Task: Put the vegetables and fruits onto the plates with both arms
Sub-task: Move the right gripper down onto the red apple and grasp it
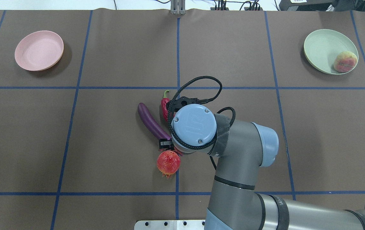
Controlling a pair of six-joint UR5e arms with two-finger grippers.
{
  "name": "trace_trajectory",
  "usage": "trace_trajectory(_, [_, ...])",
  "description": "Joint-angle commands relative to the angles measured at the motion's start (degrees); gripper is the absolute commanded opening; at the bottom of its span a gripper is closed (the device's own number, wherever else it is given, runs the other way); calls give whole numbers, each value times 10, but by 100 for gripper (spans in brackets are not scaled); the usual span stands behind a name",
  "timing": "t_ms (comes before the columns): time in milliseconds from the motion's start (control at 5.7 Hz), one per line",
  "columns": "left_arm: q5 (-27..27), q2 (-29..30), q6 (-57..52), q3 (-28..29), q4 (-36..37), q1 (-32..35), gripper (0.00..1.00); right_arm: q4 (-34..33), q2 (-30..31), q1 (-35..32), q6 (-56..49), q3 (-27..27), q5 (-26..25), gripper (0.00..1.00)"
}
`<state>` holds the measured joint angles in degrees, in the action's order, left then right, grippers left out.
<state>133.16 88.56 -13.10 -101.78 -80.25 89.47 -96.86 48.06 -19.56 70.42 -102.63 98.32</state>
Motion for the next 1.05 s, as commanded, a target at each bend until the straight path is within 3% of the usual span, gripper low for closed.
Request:
trace_trajectory(0, [0,-1,0,0,0,0,100,62,-25,2,9,77,26,99])
trace_trajectory(351, [0,0,0,0,0,0,100,57,-29,3,29,103,84,99])
trace_trajectory(701, [0,-1,0,0,-1,0,100,59,-59,3,29,166,85,99])
trace_trajectory(877, [0,0,0,0,-1,0,100,58,-62,3,29,169,86,50])
